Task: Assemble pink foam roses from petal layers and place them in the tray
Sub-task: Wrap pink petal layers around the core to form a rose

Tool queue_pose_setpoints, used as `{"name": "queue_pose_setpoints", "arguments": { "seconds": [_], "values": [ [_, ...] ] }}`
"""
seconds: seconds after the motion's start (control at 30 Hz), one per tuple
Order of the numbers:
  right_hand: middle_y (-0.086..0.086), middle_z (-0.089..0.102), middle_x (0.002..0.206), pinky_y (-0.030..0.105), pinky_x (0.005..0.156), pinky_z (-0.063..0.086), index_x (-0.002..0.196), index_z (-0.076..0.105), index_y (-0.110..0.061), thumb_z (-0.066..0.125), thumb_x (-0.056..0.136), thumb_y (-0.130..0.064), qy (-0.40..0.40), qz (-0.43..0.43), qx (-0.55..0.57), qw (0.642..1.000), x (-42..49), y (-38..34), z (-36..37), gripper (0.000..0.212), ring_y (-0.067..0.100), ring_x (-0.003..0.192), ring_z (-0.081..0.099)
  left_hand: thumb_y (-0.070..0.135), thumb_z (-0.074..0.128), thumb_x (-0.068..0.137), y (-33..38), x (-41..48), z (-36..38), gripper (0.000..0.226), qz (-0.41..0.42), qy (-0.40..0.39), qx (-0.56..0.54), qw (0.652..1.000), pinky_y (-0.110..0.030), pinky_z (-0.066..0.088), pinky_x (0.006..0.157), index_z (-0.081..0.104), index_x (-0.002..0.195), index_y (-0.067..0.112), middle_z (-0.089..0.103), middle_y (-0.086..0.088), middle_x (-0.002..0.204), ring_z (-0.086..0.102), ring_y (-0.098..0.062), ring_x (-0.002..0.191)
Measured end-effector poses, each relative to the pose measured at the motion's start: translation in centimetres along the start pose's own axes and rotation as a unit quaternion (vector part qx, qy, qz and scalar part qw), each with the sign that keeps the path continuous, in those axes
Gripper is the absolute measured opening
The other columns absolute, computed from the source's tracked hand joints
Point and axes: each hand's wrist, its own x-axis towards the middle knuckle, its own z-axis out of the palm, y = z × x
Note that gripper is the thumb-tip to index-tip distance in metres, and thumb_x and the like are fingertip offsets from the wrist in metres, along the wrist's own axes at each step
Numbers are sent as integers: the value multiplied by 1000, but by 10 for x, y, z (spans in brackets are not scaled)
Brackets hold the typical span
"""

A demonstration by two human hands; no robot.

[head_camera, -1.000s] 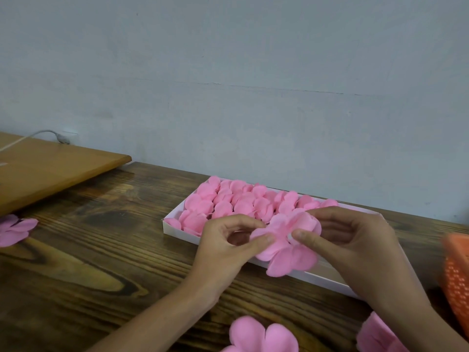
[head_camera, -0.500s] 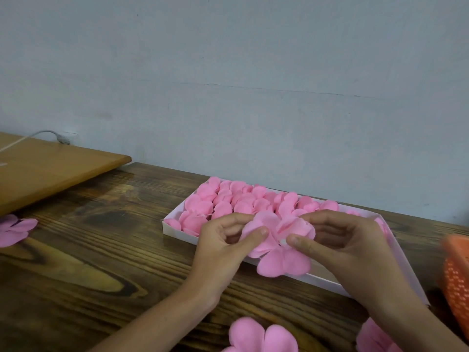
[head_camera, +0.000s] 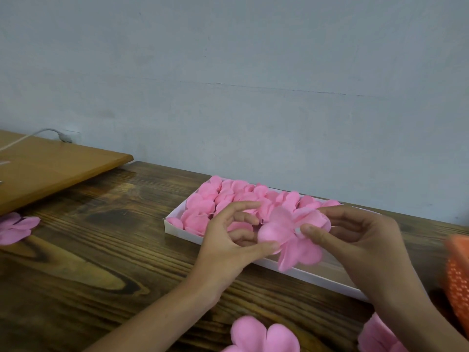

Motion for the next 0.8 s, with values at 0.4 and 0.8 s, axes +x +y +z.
{"name": "queue_pose_setpoints", "arguments": {
  "seconds": [0.4,0.8],
  "values": [
    [-18,79,85,30,75,64,94,79,-34,84,66,-44,-20,-4,-82,996,-6,-4,6,30,3,80,77,4,88,80,3,-3,2,15,81,-15,29,996,-23,60,73,82,88,16,80,-3,86,76,-20,81],
    [-23,78,85,15,72,59,94,79,-40,86,70,-33,-62,-55,-87,993,-14,-11,17,26,-1,78,75,9,86,85,-4,-10,5,16,216,44,114,969,-43,65,66,83,98,18,80,10,88,77,-19,84]
  ]
}}
